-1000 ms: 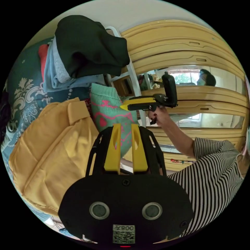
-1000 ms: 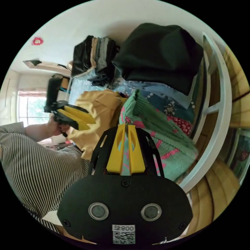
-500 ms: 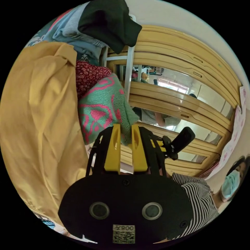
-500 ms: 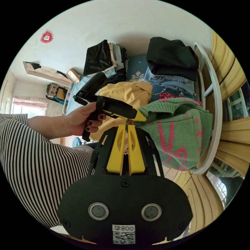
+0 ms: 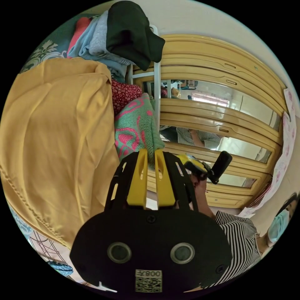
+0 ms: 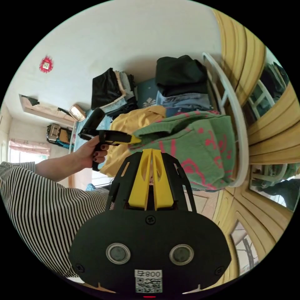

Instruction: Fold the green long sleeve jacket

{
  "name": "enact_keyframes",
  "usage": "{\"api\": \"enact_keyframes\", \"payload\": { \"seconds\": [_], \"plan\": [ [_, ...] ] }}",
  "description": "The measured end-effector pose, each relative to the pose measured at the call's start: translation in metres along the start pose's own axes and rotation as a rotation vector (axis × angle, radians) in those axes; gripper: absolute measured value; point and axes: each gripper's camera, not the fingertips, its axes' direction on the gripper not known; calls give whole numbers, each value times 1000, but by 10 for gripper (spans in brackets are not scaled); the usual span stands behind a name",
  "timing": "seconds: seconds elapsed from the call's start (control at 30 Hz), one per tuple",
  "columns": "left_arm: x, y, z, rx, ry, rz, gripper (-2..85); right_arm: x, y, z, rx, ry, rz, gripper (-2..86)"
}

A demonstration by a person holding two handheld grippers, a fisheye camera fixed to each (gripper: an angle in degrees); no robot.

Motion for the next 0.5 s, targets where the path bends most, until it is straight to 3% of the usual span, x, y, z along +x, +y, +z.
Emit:
{"api": "enact_keyframes", "payload": {
  "seconds": [0.2, 0.5],
  "plan": [
    [-3, 22, 13, -16, -19, 26, 37, 76, -59, -61, -63, 220, -112, 56],
    [-18, 63, 15, 26, -40, -19, 34, 124, -141, -56, -379, 421, -664, 109]
  ]
}}
